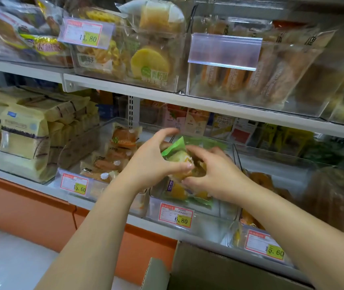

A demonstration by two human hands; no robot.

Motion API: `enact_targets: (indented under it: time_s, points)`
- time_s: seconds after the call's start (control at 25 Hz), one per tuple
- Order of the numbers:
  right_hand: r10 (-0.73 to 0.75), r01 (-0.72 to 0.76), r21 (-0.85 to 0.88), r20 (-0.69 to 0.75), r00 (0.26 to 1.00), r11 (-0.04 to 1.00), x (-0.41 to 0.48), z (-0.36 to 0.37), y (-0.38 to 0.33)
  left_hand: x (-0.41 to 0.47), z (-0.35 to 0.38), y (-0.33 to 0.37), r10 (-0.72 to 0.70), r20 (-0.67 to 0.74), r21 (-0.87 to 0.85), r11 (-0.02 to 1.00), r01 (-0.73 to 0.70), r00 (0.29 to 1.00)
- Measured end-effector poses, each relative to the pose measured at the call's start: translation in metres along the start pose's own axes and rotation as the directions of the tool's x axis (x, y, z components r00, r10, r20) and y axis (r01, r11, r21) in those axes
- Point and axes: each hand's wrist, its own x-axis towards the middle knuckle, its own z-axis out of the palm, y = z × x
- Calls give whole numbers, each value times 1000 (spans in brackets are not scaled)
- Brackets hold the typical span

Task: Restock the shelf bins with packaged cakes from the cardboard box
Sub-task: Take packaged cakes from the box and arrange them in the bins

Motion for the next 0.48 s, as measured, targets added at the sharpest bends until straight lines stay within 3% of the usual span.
enact_targets:
  time_s: [0.08, 0.16, 0.24, 0.32, 0.48]
  points:
    - [180, -166, 282, -24, 983, 945, 10, 2, 10, 5, -3, -6, -18, -130, -12, 1000, 16, 991]
    - [396, -375, 476, 60, 917, 796, 21, 12, 25, 9, -8, -18, -99, -193, 39, 993, 109, 976]
    - [454, -489, 509, 202, 868, 708, 31, 34, 30, 8, -10, -34, -226, -123, 100, 966, 239, 966]
    - [442, -521, 505, 278, 853, 688, 41, 61, 29, 5, -7, -48, -309, -12, 127, 943, 308, 951]
    - [471, -621, 523, 406, 784, 583, 54, 74, 20, 8, -4, -64, -299, 65, 100, 951, 292, 952]
